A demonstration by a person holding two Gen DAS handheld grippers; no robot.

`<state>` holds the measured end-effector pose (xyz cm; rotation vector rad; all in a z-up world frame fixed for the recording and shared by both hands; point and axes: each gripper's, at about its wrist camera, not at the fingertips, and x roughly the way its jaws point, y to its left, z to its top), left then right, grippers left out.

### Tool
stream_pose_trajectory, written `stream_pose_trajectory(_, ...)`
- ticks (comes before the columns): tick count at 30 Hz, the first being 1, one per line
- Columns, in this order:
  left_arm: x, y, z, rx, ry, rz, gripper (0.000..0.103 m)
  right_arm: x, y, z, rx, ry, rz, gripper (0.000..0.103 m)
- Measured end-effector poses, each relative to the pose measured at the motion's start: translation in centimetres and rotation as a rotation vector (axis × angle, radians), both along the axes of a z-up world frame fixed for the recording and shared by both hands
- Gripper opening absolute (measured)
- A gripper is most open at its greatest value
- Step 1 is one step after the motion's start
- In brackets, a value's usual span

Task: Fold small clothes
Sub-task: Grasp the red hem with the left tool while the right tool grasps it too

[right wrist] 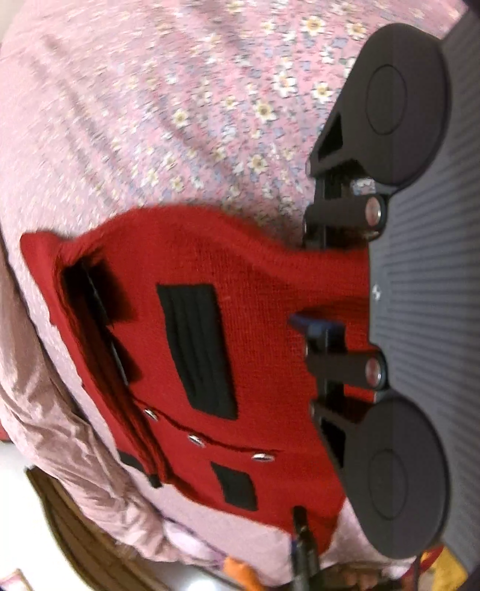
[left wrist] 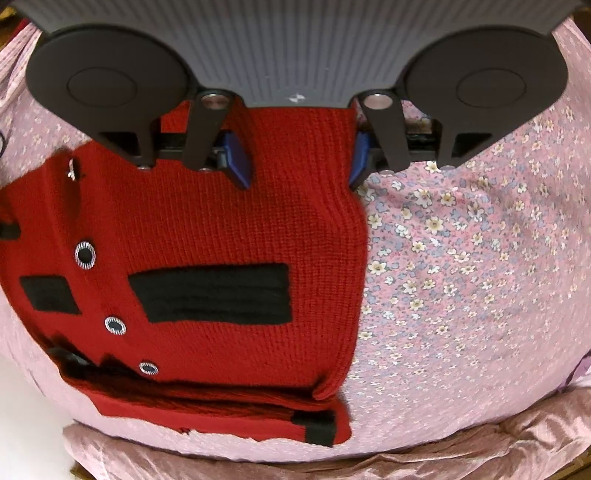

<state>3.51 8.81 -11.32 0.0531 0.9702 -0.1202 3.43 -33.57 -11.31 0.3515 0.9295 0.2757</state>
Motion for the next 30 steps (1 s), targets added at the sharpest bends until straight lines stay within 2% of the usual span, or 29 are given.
stream_pose_trajectory(4, 0.6, -0.2, -0.1, -0.008, 0.028, 0.017, 0.068, -0.1, -0.4, 0.0, 0.024, -0.002, -0.001, 0.025)
stream_pose_trajectory(8, 0.8, -0.6, 0.0, 0.009, 0.033, 0.028, 0.066, -0.2, -0.2, 0.0, 0.015, -0.011, -0.007, 0.022)
stream_pose_trajectory(9, 0.6, -0.6, 0.1, 0.005, 0.026, 0.022, 0.061, -0.3, -0.3, 0.1, 0.019, -0.018, -0.014, 0.019)
stream_pose_trajectory(10, 0.4, -0.4, 0.2, -0.014, 0.022, 0.017, 0.047, -0.5, -0.4, 0.1, 0.027, -0.024, -0.022, 0.015)
stream_pose_trajectory(12, 0.1, 0.0, 0.5, -0.078, 0.018, 0.028, 0.032, -0.7, -0.9, 0.3, 0.059, -0.039, -0.039, 0.012)
stream_pose_trajectory(13, -0.1, 0.0, 0.5, -0.087, 0.015, 0.035, 0.028, -0.9, -1.2, 0.4, 0.076, -0.054, -0.042, 0.012)
stream_pose_trajectory(16, -0.5, -0.4, 0.8, -0.071, -0.011, 0.035, 0.022, -1.4, -1.6, 1.1, 0.126, -0.101, -0.054, 0.01)
stream_pose_trajectory(22, -1.0, -0.1, 2.4, -0.138, -0.067, 0.057, 0.019, -1.6, -1.8, 2.7, 0.196, -0.178, -0.07, 0.01)
stream_pose_trajectory(30, -0.3, 1.7, 5.5, -0.311, -0.125, 0.132, 0.017, -0.1, -1.8, 5.1, 0.247, -0.252, -0.048, 0.01)
